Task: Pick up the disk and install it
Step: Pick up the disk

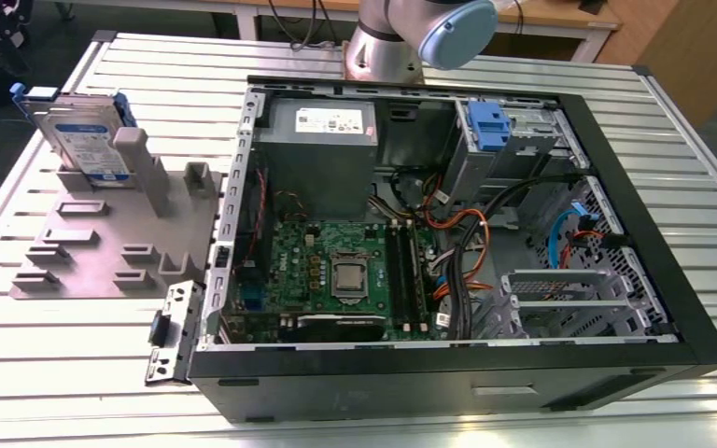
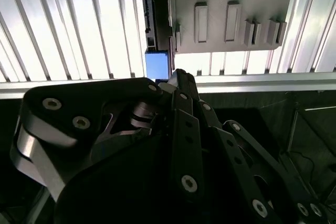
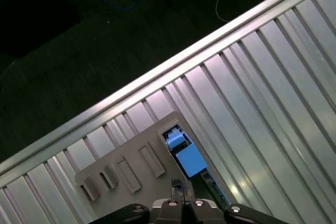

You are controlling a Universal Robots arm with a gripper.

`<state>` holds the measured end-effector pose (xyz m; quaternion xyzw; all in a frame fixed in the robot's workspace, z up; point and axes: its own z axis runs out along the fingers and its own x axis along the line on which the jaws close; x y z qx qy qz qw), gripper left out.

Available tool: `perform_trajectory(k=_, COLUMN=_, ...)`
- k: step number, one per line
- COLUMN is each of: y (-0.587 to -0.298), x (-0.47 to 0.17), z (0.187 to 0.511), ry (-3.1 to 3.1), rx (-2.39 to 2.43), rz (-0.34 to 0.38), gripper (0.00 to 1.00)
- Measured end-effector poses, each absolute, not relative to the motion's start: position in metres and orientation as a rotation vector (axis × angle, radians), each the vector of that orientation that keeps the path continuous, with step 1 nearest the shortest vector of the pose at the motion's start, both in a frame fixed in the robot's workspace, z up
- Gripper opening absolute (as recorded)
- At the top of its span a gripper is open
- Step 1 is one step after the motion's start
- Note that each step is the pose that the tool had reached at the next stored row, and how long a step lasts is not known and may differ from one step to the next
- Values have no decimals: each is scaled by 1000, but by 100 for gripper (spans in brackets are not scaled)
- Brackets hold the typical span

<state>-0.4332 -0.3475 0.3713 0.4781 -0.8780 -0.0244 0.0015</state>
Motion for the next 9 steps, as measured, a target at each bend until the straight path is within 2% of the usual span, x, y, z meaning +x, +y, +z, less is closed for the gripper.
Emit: perform_trajectory(k=9, y=-347, x=-433, z=371, ry=-2754, rx=1503, rz=-76, gripper=11)
